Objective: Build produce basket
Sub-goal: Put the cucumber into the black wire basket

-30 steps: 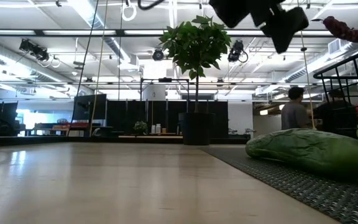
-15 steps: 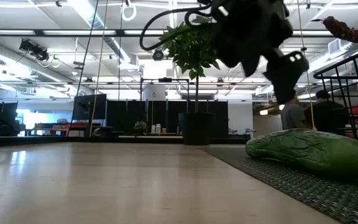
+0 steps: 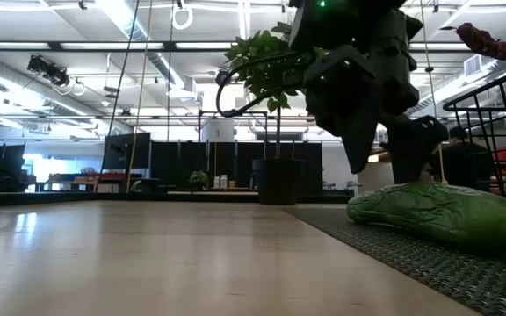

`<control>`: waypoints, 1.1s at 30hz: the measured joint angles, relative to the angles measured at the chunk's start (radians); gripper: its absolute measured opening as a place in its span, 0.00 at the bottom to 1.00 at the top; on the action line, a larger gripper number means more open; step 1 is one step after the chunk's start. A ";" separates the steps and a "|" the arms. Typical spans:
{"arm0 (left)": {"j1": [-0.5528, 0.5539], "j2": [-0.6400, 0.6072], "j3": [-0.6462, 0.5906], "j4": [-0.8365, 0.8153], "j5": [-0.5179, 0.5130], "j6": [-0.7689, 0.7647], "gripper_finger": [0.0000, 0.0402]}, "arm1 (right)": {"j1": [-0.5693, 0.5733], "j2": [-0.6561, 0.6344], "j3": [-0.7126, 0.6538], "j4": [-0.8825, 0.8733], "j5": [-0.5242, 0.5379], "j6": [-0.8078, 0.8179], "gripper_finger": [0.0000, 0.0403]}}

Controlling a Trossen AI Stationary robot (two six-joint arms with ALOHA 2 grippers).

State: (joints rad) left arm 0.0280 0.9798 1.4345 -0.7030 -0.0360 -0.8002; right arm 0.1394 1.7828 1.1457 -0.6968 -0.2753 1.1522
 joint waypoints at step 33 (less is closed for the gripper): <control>0.001 0.000 0.000 0.069 -0.002 -0.027 0.43 | -0.001 0.110 0.044 -0.004 0.081 -0.046 0.86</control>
State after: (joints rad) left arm 0.0288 0.9798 1.4345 -0.6338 -0.0380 -0.8276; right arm 0.1387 1.8929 1.1896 -0.7011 -0.1947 1.1065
